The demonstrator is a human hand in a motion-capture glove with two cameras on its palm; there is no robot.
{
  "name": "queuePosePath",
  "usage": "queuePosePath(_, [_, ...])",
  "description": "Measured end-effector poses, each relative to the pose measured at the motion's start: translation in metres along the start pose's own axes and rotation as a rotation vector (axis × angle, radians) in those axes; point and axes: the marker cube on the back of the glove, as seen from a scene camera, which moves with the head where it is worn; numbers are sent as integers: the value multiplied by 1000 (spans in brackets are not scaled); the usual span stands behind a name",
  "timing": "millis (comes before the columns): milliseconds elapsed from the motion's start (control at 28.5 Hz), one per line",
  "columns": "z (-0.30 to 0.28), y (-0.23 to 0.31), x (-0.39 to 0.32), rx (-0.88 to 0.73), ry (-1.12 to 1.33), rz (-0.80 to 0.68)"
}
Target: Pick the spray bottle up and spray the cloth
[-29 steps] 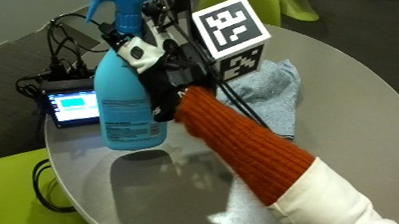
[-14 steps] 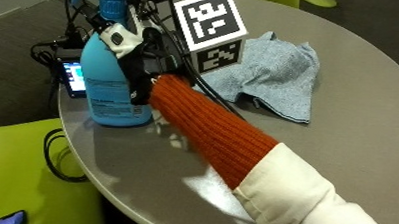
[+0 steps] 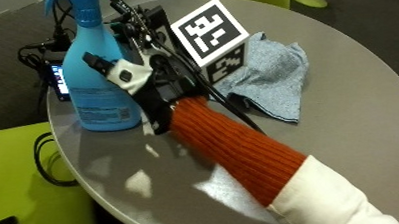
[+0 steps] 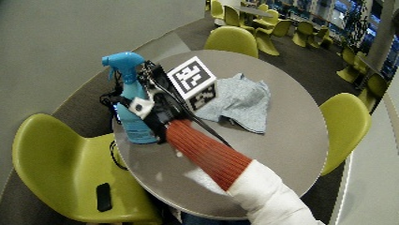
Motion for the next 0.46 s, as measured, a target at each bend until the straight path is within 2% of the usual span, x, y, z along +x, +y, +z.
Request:
queuePosePath(245, [-36,78,-9,-52,245,18])
queuePosePath(386, [-64,125,-16,-15,285,62])
queuePosePath(456, [-68,133,-16,-6,338,22])
